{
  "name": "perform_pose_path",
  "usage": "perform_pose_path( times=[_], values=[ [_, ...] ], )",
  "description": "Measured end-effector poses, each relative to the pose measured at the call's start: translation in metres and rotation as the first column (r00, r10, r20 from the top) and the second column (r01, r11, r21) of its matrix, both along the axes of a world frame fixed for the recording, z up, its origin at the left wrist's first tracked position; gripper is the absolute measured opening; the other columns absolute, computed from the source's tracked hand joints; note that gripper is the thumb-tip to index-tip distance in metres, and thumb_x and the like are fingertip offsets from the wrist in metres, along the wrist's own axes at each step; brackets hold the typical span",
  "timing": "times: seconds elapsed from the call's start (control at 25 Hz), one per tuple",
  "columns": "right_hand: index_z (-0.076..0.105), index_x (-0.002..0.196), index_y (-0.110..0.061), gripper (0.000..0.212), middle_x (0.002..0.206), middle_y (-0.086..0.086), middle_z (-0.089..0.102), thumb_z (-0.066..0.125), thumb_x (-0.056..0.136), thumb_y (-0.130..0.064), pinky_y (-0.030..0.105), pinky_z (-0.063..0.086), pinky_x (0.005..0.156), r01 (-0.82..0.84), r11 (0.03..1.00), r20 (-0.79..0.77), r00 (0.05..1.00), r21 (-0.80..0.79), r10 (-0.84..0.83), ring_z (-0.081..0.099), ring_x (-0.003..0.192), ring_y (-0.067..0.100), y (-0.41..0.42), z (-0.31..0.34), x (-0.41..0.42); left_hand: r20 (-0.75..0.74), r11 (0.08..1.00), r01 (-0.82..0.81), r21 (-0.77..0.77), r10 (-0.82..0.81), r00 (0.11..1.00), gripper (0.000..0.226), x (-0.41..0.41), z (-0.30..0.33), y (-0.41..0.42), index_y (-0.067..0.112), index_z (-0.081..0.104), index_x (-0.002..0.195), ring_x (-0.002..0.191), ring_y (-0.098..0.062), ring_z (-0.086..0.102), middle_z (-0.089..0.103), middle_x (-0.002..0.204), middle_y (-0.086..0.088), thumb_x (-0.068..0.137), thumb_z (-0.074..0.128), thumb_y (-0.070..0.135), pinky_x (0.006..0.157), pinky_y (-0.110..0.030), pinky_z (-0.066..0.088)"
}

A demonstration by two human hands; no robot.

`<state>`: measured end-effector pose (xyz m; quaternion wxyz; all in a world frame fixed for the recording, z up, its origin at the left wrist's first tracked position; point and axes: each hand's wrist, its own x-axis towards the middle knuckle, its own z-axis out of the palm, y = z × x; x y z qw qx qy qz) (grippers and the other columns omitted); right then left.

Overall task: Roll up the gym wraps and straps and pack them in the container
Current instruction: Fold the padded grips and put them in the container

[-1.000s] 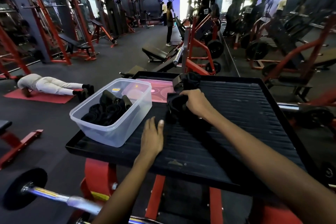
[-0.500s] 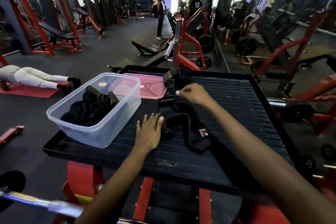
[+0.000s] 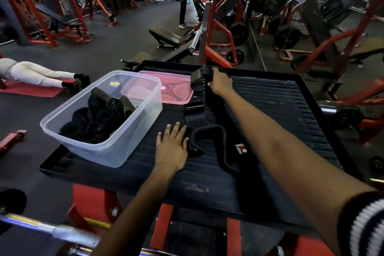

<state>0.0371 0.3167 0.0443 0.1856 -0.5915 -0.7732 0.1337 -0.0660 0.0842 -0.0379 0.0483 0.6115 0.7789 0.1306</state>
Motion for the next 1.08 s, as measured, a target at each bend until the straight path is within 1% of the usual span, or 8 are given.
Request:
perform_pose_path(
  times=[0.12,0.24,0.4,0.68,0.84,0.92,1.0,1.08],
  values=[
    [0.032,0.142,-0.016,0.059,0.137,0.016,0.05,0.056,0.089,-0.02,0.048,0.031,0.105,-0.001,1.0,-0.058,0.998,-0.002,0.001,0.044,0.128,0.034,-0.009,-0.003,0.017,0.012,1.0,0.0,-0.008,0.0,1.0,0.048,0.0,0.001,0.001,0.029,0.018,0.149,0.147,-0.017,0.002,0.01,0.159,0.008,0.101,0.023,0.032,0.119,-0.041,0.001],
    [0.043,0.137,-0.016,0.048,0.134,0.012,0.054,0.054,0.091,-0.019,0.046,0.031,0.105,-0.008,0.999,-0.031,0.999,0.049,0.01,0.046,0.127,0.032,-0.032,-0.002,0.045,0.02,1.0,-0.001,-0.014,0.001,1.0,0.048,0.0,0.002,0.001,0.029,0.02,0.149,0.147,-0.017,0.003,0.011,0.159,0.008,0.101,0.024,0.032,0.118,-0.041,0.002],
    [0.051,0.134,-0.016,0.044,0.133,0.009,0.057,0.056,0.09,-0.02,0.043,0.036,0.107,0.041,0.995,-0.115,0.993,0.092,-0.03,0.049,0.126,0.028,-0.068,-0.005,0.09,0.039,1.0,0.009,-0.002,-0.009,0.999,0.049,0.001,0.004,0.0,0.027,0.022,0.148,0.147,-0.018,0.005,0.013,0.159,0.007,0.1,0.028,0.03,0.118,-0.042,0.003],
    [0.054,0.129,-0.013,0.043,0.124,0.011,0.063,0.061,0.086,-0.012,0.045,0.041,0.102,0.057,0.992,-0.223,0.974,0.114,-0.03,0.055,0.12,0.029,-0.171,-0.016,0.154,0.044,1.0,0.029,-0.007,-0.028,0.999,0.048,0.001,0.007,-0.004,0.024,0.024,0.148,0.147,-0.019,0.008,0.015,0.158,0.004,0.1,0.028,0.027,0.118,-0.043,0.006],
    [0.044,0.13,-0.016,0.042,0.113,0.01,0.063,0.057,0.09,-0.015,0.044,0.039,0.097,0.061,0.994,-0.128,0.991,0.092,-0.049,0.055,0.111,0.029,-0.224,-0.02,0.158,0.034,0.998,0.055,-0.016,-0.054,0.998,0.048,0.002,0.01,-0.009,0.022,0.026,0.148,0.147,-0.022,0.01,0.017,0.158,0.001,0.1,0.029,0.027,0.118,-0.044,0.008],
    [0.037,0.135,-0.016,0.046,0.122,0.009,0.057,0.054,0.092,-0.016,0.046,0.034,0.098,0.087,0.994,0.014,0.996,0.063,-0.088,0.049,0.116,0.029,-0.233,-0.014,0.153,0.022,0.996,0.078,-0.038,-0.077,0.997,0.048,0.0,0.01,-0.012,0.019,0.026,0.148,0.147,-0.022,0.011,0.016,0.158,-0.001,0.101,0.028,0.027,0.117,-0.043,0.008],
    [0.034,0.138,-0.016,0.051,0.134,0.01,0.044,0.054,0.091,-0.019,0.048,0.028,0.102,0.11,0.99,0.171,0.977,0.092,-0.124,0.038,0.125,0.03,-0.239,-0.005,0.145,0.041,0.994,0.092,-0.063,-0.089,0.995,0.048,0.0,0.012,-0.016,0.017,0.024,0.148,0.147,-0.022,0.01,0.014,0.159,-0.002,0.102,0.028,0.026,0.118,-0.042,0.007],
    [0.039,0.136,-0.015,0.048,0.135,0.009,0.038,0.054,0.091,-0.02,0.044,0.027,0.104,0.028,0.982,0.12,0.991,0.189,-0.051,0.034,0.127,0.028,-0.244,0.001,0.131,0.08,0.991,0.1,-0.088,-0.093,0.992,0.048,-0.001,0.014,-0.021,0.016,0.022,0.149,0.147,-0.022,0.007,0.012,0.159,-0.002,0.102,0.028,0.026,0.118,-0.041,0.006]
  ],
)
